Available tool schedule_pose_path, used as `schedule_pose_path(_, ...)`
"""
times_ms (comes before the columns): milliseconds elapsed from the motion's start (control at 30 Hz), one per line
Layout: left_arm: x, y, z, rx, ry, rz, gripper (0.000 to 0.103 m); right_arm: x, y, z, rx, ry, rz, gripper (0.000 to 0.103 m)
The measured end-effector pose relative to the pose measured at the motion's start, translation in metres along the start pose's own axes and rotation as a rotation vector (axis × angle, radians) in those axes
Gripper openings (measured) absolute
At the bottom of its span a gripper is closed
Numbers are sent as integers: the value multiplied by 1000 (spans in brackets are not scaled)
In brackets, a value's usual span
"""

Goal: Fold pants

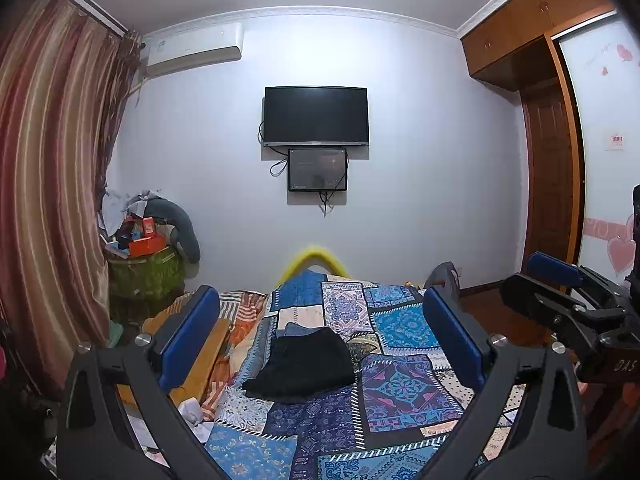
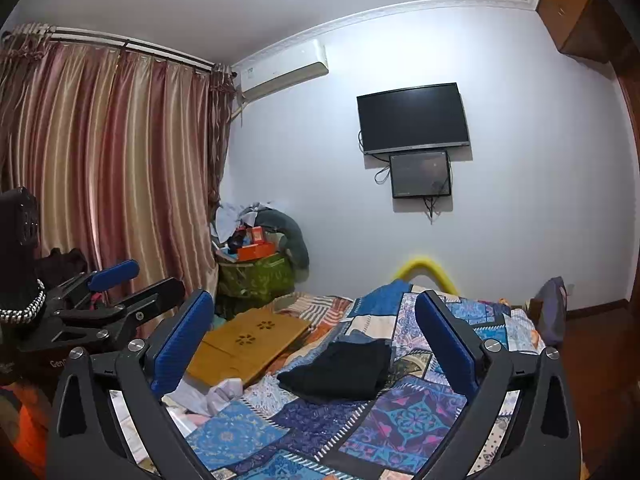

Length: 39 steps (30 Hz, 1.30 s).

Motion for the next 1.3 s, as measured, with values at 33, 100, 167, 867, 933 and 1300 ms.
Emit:
schedule_pose_path(33, 1, -1, 1, -6, 2, 3, 103, 1, 0, 1, 0, 0, 0, 102)
schedule_pose_path(100, 2, -1, 0, -11, 7, 4, 103, 5, 0, 2, 0, 0, -6, 102)
schedule_pose_path(167, 4, -1, 1, -11, 11, 3, 103, 8, 0, 3, 0, 5, -15, 102)
schedule_pose_path(867, 11, 3, 7, 24, -9, -19, 103, 11, -5, 10, 24, 22, -52, 102)
schedule_pose_path(933, 11, 3, 7, 26, -10, -19, 103, 11, -6, 10, 25, 21, -53, 102)
schedule_pose_path(1300, 12, 3, 7, 51, -14, -17, 103, 12, -6, 9, 25, 22, -58, 102)
Point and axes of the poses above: each gripper's, at about its wrist camera, not at the fingertips, and y roughly the way its jaws point, z to its right, x to its underside, the point moved 5 cm from there along y, roughly the way its jaws point, and after that the axes turned 3 degrees about y, right-handed, at the moved point
